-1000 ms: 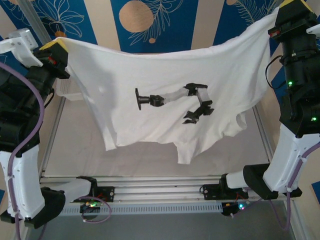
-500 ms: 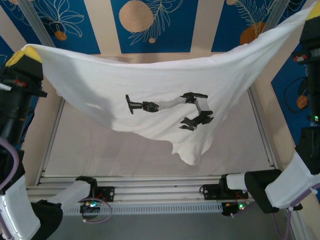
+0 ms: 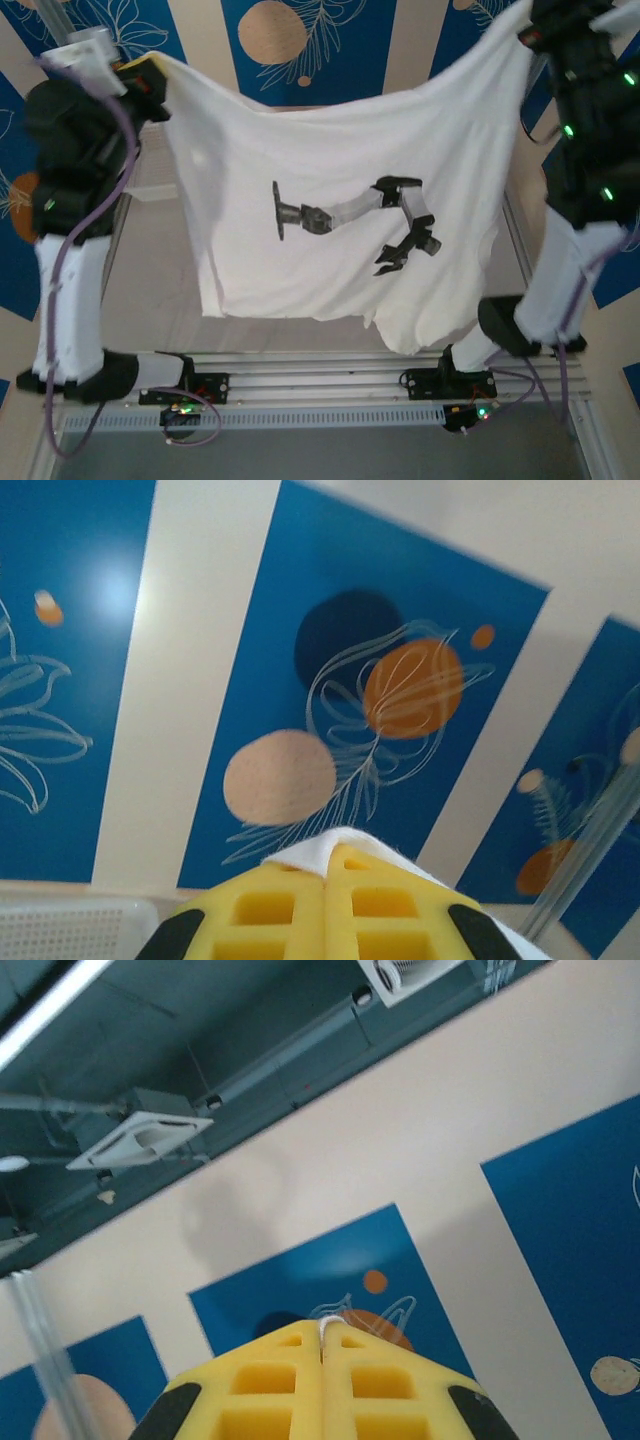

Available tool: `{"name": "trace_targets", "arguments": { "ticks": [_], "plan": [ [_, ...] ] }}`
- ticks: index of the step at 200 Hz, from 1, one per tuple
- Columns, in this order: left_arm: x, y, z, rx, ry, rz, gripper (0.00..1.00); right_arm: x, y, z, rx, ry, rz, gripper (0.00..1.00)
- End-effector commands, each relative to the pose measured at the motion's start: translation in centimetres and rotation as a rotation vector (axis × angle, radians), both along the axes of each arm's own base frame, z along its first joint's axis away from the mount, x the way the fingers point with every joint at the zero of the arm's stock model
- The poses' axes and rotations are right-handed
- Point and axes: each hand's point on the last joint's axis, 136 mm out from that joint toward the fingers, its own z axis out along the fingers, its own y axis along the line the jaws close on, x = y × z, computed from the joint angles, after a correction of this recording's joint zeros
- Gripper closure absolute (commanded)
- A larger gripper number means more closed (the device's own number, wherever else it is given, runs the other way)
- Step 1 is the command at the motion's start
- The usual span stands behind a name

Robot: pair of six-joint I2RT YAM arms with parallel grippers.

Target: Fold the inside-out t-shirt

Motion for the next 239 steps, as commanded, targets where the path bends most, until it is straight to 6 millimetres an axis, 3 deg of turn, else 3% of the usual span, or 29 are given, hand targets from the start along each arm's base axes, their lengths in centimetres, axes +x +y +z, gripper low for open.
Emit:
{"name": "trace_targets", "arguments": {
  "ticks": [1,14,25,47,64,87,106,119,131,150,173,185,202,225,239],
  "plan": [
    [4.0,-0.7,0.2,-0.006,-0.037,-0.023,1.00,4.3,-0.2,0.6,-0.047,-0.080,-0.011,1.00],
    [5.5,-1.4,1.1,-0.026,-0.059,-0.070,1.00,5.3,-0.5,1.5,-0.036,-0.158,0.012,1.00],
    [5.7,-2.1,2.3,-0.025,-0.091,-0.109,1.00,4.7,-0.7,2.6,-0.016,-0.236,0.043,1.00],
    [4.3,-2.6,5.6,-0.009,-0.171,-0.149,1.00,3.2,-1.9,4.1,0.035,-0.286,0.056,1.00],
    [2.9,-2.8,7.0,0.008,-0.204,-0.170,1.00,1.7,-2.5,4.7,0.055,-0.289,0.058,1.00],
    [2.9,-3.1,6.0,0.018,-0.163,-0.190,1.00,0.9,-2.8,4.4,0.062,-0.258,0.084,1.00],
    [4.3,-4.0,2.7,0.042,-0.078,-0.231,1.00,2.0,-2.3,2.5,0.069,-0.146,0.140,1.00],
    [5.6,-4.8,-0.7,0.057,-0.009,-0.267,1.00,4.3,-1.4,-1.2,0.066,0.024,0.218,1.00],
    [6.7,-5.6,-4.6,0.067,0.048,-0.302,1.00,6.9,-0.1,-6.6,0.072,0.251,0.315,1.00],
    [7.9,-6.3,-11.5,0.061,0.139,-0.338,1.00,10.8,2.2,-18.2,0.097,0.680,0.461,1.00],
    [8.5,-7.1,-20.2,0.012,0.279,-0.380,1.00,12.8,5.7,-30.8,0.008,1.080,0.551,1.00],
    [8.6,-7.3,-24.4,-0.023,0.350,-0.390,1.00,13.2,6.8,-35.9,-0.073,1.238,0.510,1.00],
    [8.5,-7.2,-29.2,-0.051,0.434,-0.383,1.00,14.0,6.5,-40.3,-0.082,1.380,0.463,1.00],
    [8.5,-6.9,-34.5,-0.034,0.576,-0.348,1.00,15.1,3.9,-43.3,-0.078,1.467,0.346,1.00],
    [8.5,-6.8,-36.7,-0.014,0.652,-0.340,1.00,15.0,3.3,-44.1,-0.039,1.502,0.364,1.00]
  ]
}}
